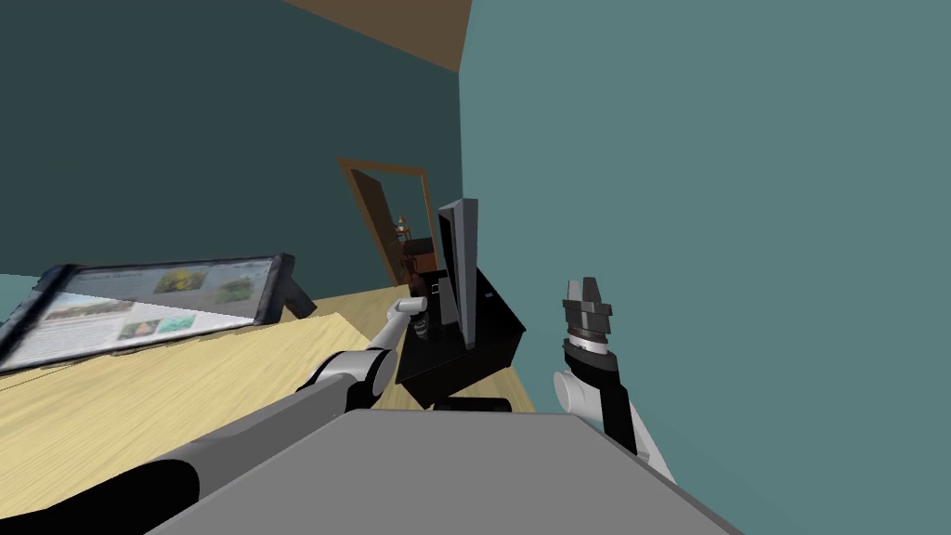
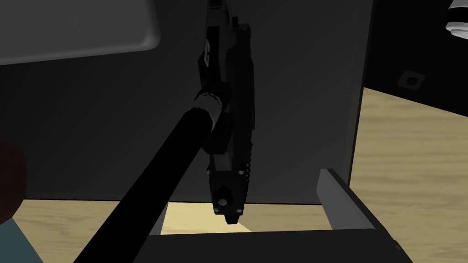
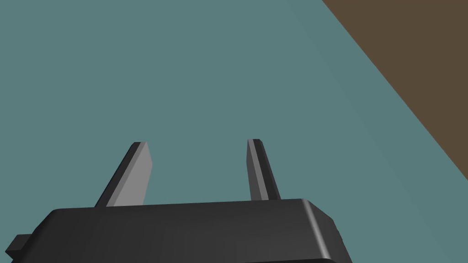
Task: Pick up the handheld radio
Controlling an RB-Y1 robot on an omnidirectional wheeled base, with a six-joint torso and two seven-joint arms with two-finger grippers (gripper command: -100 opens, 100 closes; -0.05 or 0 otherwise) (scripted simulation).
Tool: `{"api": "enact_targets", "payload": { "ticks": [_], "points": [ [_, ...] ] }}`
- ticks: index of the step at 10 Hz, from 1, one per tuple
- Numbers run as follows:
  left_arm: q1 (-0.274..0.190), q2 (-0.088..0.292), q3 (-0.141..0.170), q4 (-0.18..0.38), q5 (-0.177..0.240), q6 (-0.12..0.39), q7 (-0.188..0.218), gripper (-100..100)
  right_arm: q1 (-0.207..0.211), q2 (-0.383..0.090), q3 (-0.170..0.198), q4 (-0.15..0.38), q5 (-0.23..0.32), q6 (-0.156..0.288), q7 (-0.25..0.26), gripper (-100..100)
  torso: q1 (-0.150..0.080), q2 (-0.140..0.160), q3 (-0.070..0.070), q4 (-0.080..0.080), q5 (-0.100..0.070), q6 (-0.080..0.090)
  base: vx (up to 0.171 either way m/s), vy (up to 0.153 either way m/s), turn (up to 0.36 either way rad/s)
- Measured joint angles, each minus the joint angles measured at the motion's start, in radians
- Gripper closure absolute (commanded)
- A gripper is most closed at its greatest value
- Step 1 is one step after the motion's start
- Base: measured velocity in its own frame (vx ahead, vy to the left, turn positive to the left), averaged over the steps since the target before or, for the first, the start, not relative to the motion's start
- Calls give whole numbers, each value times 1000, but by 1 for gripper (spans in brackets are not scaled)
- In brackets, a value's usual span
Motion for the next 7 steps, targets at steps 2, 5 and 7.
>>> {"api": "enact_targets", "payload": {
  "ticks": [2,5,7],
  "points": [
    [11,-5,-3,25,0,-36,-2,-100,0,0,0,0,0,0,0,0,0,0,0,0,0,0,3,-4,12],
    [9,-5,-2,24,0,-41,-2,100,0,0,0,0,0,0,0,0,0,1,0,-2,1,0,0,0,0],
    [10,-5,-2,24,0,-40,-2,100,0,0,0,0,0,0,0,0,1,0,-1,-2,1,0,0,0,0]
  ]
}}
